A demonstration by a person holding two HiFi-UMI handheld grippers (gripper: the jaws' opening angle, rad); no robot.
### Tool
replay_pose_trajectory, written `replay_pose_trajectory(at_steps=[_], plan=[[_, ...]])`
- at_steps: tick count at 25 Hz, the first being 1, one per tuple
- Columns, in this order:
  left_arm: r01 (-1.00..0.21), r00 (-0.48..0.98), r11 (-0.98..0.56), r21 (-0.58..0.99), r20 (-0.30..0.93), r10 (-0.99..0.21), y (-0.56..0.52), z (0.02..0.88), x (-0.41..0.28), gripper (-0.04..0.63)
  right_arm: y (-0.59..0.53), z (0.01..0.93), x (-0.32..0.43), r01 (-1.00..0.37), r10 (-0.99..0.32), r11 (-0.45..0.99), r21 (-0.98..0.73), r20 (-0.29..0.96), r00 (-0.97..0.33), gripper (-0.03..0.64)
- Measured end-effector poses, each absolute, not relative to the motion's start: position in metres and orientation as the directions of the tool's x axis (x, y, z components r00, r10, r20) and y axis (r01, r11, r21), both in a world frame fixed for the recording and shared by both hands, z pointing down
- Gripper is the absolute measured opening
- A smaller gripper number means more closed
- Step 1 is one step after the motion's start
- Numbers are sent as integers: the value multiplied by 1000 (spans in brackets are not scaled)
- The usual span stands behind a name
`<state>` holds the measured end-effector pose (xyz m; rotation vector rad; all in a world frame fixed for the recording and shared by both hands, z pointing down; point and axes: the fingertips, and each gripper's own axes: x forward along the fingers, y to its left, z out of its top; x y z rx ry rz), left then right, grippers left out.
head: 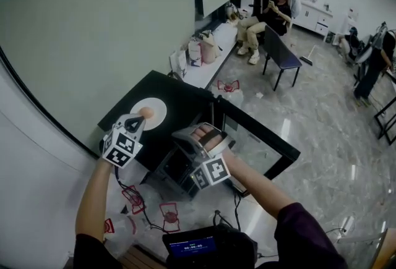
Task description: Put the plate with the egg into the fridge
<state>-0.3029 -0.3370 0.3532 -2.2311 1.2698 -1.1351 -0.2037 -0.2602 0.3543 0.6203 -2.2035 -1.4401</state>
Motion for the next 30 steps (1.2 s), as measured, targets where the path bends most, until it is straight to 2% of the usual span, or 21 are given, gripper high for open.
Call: replay_pose_trajectory(at_steps=[9,12,16,20,25,30], plan=[[-571,144,-531,-626,561,-816,-397,370,-362,9,-302,378,-247,113,-517,318,941,272,-812,8],[-581,99,-538,-611,603,-792,-409,377,-379,9,-313,382,-253,148,-509,305,941,292,-809,9],[-623,44,-535,-571,657,-752,-422,386,-398,9,-314,388,-253,246,-480,364,898,407,-777,11],[-648,-36,-515,-560,699,-714,-433,396,-415,9,-318,389,-251,274,-482,360,892,429,-764,11],[-665,3,-552,-503,737,-676,-437,407,-405,9,-318,393,-245,301,-483,349,887,446,-754,12],[-626,62,-596,-502,731,-680,-435,405,-383,8,-316,402,-235,308,-495,365,878,464,-735,54]])
